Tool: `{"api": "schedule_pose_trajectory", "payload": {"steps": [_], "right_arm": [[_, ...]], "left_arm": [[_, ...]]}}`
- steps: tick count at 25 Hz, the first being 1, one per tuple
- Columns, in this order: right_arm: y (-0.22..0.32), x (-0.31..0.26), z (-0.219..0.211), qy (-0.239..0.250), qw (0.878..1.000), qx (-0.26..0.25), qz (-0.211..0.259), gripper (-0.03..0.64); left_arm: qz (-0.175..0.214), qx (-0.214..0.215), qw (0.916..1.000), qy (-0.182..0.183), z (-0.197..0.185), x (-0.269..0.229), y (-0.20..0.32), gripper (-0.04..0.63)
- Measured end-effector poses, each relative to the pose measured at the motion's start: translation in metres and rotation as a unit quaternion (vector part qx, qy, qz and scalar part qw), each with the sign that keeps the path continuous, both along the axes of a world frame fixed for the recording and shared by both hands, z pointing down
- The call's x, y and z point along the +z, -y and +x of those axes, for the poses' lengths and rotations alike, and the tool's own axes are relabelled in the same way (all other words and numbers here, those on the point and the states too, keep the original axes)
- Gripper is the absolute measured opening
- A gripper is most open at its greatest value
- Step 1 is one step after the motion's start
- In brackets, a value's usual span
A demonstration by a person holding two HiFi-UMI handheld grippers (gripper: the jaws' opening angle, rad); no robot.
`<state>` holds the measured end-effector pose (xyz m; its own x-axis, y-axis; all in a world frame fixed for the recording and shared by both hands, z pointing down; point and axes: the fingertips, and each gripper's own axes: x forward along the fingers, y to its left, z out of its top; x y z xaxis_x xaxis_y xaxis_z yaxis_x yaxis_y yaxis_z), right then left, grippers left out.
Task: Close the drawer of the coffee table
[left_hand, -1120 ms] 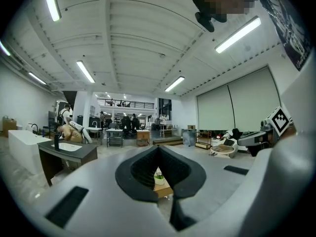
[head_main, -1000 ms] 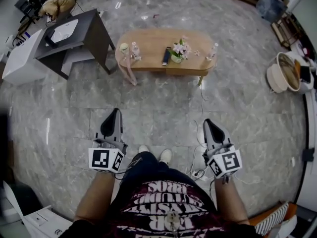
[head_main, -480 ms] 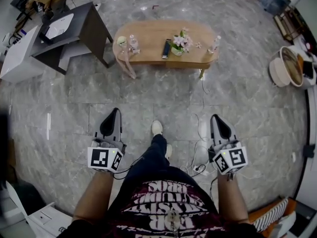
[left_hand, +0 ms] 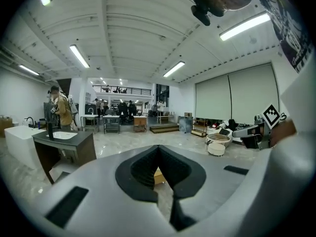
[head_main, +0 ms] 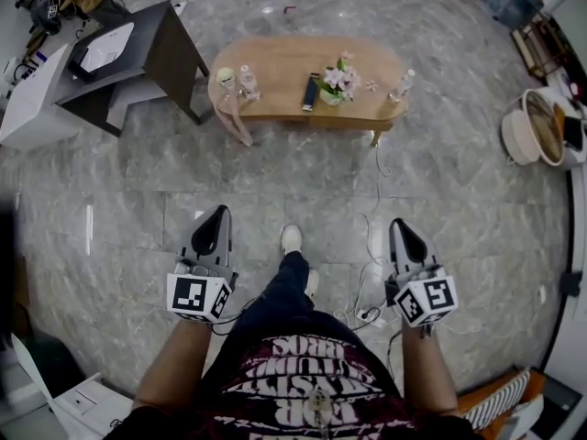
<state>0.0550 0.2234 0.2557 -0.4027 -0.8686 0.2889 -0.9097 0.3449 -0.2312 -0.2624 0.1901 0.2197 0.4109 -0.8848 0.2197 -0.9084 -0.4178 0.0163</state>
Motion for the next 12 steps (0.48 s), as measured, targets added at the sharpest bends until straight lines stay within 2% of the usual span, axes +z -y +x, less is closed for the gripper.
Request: {"api": "schedule_pose_trajectory", "payload": {"steps": [5, 12], "right_arm": [[0.025, 0.009, -0.007, 0.007, 1.0, 0.002, -0.013, 0.035], [0.08, -0.009, -0.024, -0.015, 1.0, -0.008, -0.007, 0.035]], "left_arm": [[-0.009, 0.011, 0.9999, -0.003, 0.008, 0.011, 0.03, 0.023], [0.015, 0.024, 0.9995, -0.014, 0.006, -0.005, 0.097, 0.023]]}}
